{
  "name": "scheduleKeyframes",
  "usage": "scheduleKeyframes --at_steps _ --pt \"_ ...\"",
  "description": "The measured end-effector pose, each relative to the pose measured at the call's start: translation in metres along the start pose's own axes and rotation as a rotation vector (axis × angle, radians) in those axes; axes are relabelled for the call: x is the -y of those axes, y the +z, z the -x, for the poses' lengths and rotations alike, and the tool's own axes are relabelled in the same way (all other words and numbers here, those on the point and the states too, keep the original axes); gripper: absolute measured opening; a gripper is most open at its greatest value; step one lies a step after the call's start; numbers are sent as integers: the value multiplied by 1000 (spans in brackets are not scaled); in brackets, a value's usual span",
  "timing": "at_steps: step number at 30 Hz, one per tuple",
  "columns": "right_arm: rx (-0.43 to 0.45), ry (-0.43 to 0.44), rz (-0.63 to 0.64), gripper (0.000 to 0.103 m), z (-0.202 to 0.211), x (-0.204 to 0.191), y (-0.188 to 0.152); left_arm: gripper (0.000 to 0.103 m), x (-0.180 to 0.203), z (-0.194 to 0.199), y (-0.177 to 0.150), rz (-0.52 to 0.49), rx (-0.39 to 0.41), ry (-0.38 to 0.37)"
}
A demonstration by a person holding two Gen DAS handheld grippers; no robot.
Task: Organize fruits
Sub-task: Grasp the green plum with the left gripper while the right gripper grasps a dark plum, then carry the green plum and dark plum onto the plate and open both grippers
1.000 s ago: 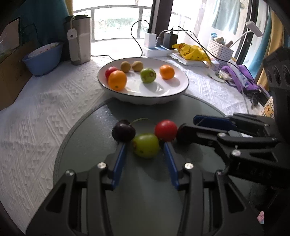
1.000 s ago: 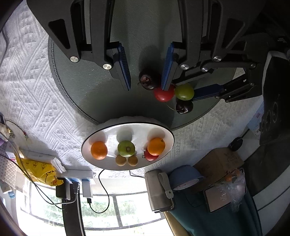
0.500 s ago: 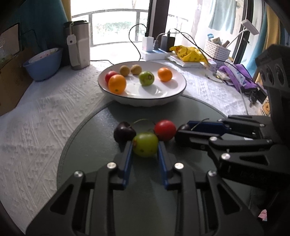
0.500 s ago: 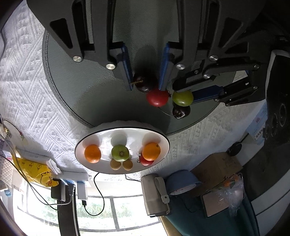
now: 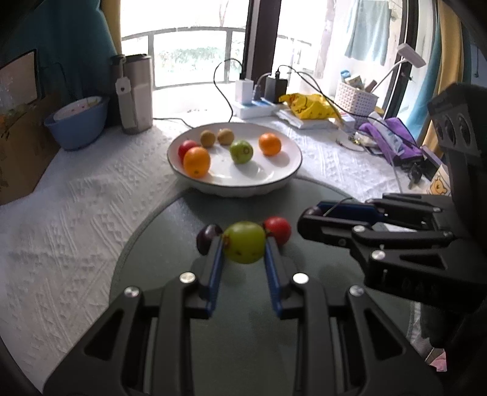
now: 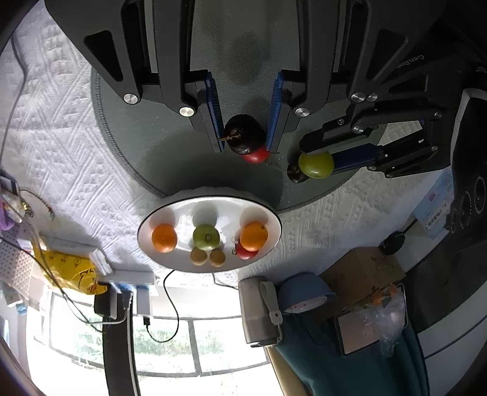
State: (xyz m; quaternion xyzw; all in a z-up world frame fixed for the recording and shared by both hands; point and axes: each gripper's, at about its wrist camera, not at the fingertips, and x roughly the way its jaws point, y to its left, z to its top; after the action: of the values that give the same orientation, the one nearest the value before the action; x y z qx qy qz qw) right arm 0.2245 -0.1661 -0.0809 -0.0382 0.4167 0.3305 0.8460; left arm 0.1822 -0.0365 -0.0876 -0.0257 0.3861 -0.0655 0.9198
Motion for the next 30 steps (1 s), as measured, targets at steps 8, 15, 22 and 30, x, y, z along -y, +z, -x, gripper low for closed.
scheduleKeyframes --at_steps 8,15,22,30 --pt "32 -25 1 30 14 2 8 28 4 13 13 -17 38 2" --pt "57 -44 4 30 23 6 18 28 4 16 26 -27 61 -2" --pt "73 -65 -1 30 27 13 31 28 -1 15 39 -29 79 -16" --pt "76 -85 -7 30 18 27 47 28 -6 -1 52 -38 70 -20"
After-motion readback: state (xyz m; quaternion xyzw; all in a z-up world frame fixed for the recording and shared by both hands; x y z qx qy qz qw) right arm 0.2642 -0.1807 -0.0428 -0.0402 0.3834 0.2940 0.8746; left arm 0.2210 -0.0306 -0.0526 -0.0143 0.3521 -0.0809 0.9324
